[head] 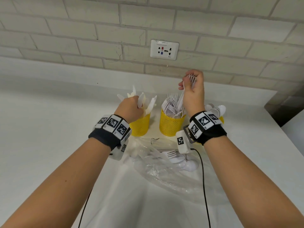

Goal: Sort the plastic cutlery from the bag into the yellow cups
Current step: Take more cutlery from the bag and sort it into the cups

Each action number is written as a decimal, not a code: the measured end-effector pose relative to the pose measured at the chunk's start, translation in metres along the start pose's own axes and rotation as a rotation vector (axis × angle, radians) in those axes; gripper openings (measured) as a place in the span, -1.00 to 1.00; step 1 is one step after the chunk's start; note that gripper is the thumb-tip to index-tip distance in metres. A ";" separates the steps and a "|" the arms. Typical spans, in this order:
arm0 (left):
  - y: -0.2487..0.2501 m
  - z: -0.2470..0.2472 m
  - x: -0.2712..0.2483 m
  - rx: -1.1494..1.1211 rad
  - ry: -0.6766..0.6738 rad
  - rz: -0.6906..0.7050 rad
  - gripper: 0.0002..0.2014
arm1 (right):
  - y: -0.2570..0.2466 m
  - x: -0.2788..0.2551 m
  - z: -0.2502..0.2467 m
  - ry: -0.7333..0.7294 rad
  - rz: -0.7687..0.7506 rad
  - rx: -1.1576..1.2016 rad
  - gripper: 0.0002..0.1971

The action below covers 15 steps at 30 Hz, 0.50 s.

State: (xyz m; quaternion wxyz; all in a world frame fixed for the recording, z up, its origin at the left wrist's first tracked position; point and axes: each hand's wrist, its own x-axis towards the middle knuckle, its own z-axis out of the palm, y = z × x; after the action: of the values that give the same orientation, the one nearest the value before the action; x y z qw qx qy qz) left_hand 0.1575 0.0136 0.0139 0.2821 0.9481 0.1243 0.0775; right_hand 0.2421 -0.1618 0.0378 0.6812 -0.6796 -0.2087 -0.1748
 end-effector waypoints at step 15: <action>0.005 0.011 -0.001 0.264 0.201 0.332 -0.52 | 0.018 -0.019 -0.022 -0.453 0.067 -0.791 -0.68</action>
State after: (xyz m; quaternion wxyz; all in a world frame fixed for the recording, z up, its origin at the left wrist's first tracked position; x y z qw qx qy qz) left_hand 0.1596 0.0036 0.0070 0.1253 0.9717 0.0030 0.2001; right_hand 0.2363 -0.1839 0.0128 0.3117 -0.9150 -0.2475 -0.0657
